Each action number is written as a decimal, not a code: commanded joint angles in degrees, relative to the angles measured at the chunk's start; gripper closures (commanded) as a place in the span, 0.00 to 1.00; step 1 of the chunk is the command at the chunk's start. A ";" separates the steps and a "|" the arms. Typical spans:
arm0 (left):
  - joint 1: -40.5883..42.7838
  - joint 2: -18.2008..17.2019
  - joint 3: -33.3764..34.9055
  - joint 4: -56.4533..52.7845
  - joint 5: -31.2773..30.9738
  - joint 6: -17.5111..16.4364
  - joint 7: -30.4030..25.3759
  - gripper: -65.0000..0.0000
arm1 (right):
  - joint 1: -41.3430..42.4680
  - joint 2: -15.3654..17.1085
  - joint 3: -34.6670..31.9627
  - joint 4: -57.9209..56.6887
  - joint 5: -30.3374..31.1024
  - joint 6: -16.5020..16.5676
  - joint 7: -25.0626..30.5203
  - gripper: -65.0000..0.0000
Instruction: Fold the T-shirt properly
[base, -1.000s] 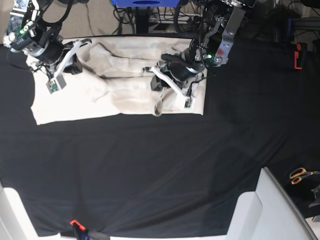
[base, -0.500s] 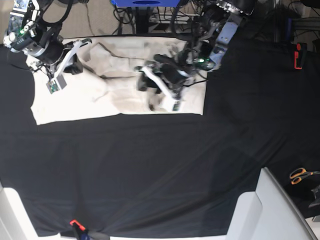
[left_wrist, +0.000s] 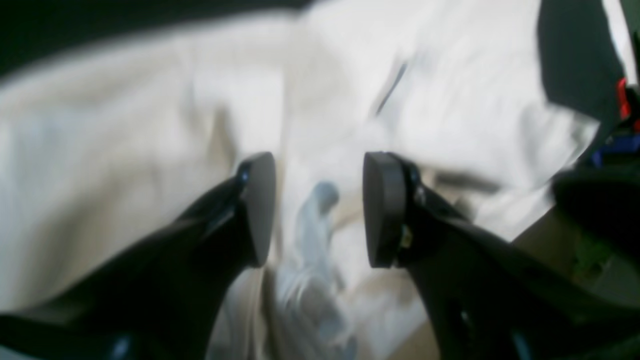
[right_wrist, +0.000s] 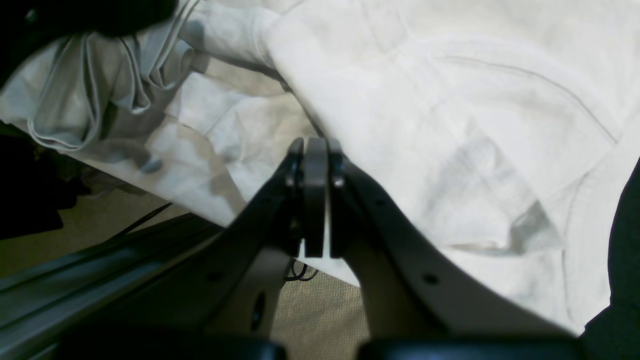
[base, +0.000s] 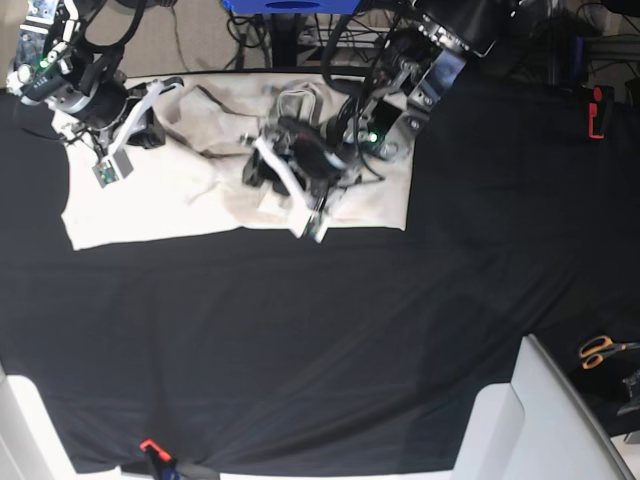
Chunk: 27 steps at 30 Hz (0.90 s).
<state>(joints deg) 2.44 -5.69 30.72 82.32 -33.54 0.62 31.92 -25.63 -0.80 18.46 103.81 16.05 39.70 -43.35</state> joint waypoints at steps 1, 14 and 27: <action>-1.34 0.64 -0.17 1.50 -0.61 -0.67 -1.20 0.56 | -0.09 0.40 -0.04 1.11 0.87 0.30 1.02 1.00; 3.76 -9.47 -15.73 13.37 -0.44 -0.40 -0.85 1.00 | -3.52 0.58 -10.77 9.82 0.87 0.30 0.41 1.00; 27.23 -16.15 -58.10 12.93 -0.09 -0.75 -0.93 1.00 | 2.20 5.50 -41.10 6.12 1.04 -6.34 0.41 1.00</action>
<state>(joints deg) 29.87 -21.30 -27.35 94.41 -33.08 0.38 32.12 -23.18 4.58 -22.87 108.99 16.21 33.28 -43.83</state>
